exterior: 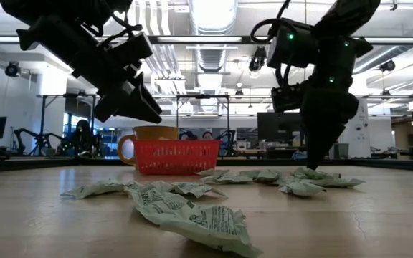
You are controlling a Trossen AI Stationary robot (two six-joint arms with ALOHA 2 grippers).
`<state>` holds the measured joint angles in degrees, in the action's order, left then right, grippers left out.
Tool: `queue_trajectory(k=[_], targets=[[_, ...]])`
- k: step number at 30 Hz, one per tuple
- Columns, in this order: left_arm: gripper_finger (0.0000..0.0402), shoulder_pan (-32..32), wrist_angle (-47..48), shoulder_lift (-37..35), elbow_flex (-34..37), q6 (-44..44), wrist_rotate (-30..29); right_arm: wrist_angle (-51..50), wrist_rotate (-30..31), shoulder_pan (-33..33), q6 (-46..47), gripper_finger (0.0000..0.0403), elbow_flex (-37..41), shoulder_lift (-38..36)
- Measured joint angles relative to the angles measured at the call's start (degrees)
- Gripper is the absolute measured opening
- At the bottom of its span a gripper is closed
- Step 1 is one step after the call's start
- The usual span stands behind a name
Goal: Pick and place Stevia / Truvia into bins
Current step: Put the gray stevia packet into the red basket
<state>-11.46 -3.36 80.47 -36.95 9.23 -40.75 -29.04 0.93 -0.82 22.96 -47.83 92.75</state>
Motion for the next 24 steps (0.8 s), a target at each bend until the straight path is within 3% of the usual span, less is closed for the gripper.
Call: queue_trajectory(k=[24], targets=[[0.0147, -0.48, 2.86, -0.04, 0.02, -1.25, 0.0, 5.51, -0.87, -0.31, -1.01, 0.0073, -0.06, 4.29]])
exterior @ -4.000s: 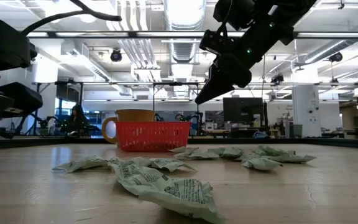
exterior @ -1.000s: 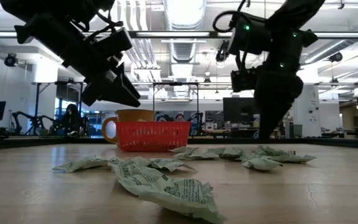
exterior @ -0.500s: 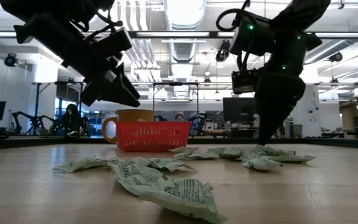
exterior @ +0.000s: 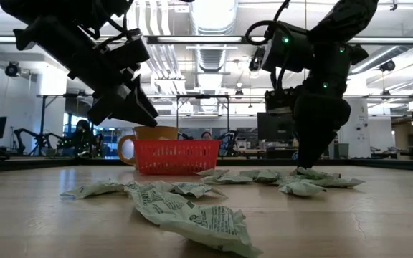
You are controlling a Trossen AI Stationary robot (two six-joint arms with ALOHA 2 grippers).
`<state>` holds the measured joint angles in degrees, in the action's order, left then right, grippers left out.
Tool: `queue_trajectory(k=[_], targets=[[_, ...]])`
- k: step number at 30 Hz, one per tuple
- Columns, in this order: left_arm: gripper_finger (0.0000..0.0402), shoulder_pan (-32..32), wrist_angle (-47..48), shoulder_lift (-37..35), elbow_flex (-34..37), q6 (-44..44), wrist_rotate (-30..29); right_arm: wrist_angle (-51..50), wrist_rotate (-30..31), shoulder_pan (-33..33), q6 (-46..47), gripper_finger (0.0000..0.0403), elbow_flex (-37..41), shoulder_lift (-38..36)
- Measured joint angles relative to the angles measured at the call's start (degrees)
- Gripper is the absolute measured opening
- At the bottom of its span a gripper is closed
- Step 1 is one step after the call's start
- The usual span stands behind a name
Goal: Pick and place Stevia / Truvia into bins
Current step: Put the gray stevia packet into the red basket
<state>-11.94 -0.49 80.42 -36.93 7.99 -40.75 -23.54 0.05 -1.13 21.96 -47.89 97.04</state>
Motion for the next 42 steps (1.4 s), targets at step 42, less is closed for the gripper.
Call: queue_trajectory(k=[42], targets=[[0.0147, -9.0, 16.03, -10.95, 0.66, -19.71, 19.66, 42.03, 19.68, 1.09, -39.01, 0.0008, -4.43, 2.85]])
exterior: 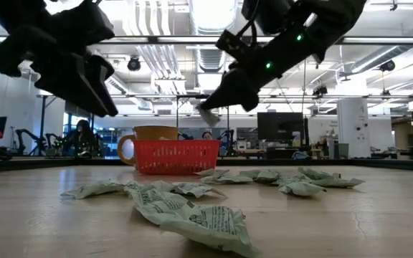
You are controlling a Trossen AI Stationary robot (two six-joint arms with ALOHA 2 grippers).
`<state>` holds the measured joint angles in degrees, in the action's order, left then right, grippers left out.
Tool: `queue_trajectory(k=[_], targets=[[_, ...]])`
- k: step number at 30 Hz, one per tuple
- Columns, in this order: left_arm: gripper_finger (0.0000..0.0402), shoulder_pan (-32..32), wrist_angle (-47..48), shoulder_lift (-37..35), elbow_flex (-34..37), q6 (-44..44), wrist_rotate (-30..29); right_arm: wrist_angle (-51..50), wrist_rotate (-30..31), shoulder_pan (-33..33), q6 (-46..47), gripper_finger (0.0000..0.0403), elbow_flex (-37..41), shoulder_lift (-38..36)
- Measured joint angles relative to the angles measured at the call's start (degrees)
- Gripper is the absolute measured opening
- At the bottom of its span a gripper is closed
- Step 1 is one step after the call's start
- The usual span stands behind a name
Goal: Pick and place Stevia / Truvia into bins
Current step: Put the gray stevia packet into the red basket
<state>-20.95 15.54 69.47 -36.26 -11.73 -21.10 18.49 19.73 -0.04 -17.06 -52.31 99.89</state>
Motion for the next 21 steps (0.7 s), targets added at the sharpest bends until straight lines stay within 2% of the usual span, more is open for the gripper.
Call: queue_trajectory(k=[3, 9, 17, 21], targets=[[0.0147, 0.0, 0.02, 1.93, -0.14, 0.02, 1.25, 3.44, -1.76, 1.36, -1.04, 0.0008, -0.08, 2.87], [0.0147, 0.02, -0.14, 3.7, -0.25, 0.04, 2.84, 3.33, -1.76, 3.31, -0.52, 0.002, -1.16, 4.99], [0.0147, 0.07, -4.01, 3.72, -0.23, 0.64, 2.88, 2.65, -2.17, 3.33, 0.84, 0.0101, -1.18, 4.47], [0.0147, 0.01, -9.71, 6.0, -0.12, 1.68, 3.9, -2.08, -1.78, 3.12, 0.17, 0.0137, -1.42, 3.36]])
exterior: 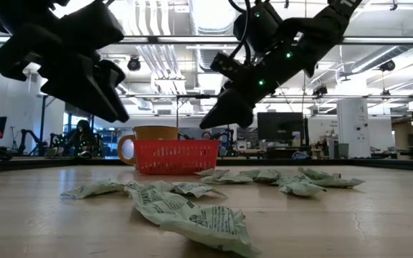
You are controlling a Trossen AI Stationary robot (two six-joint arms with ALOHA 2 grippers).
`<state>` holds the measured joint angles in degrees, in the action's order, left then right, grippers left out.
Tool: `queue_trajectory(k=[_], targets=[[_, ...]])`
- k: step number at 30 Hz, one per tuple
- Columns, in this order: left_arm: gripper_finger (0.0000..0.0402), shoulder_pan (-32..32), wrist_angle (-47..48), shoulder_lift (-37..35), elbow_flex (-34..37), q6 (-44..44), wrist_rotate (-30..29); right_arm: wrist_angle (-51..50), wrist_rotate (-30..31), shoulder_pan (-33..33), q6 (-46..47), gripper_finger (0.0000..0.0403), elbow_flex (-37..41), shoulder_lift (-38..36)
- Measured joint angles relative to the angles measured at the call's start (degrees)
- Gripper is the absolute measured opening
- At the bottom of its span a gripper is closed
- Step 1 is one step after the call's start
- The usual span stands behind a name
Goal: Pick and place Stevia / Truvia into bins
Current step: Put the gray stevia packet into the red basket
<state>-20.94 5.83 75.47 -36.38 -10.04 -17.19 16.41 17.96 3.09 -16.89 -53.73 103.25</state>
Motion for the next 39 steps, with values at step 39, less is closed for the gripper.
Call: queue_trajectory(k=[39], targets=[[0.0007, -2.04, -3.81, 19.16, -6.58, 4.83, 14.23, -29.3, 0.06, -3.97, 8.2, 0.0114, 0.54, -12.25]])
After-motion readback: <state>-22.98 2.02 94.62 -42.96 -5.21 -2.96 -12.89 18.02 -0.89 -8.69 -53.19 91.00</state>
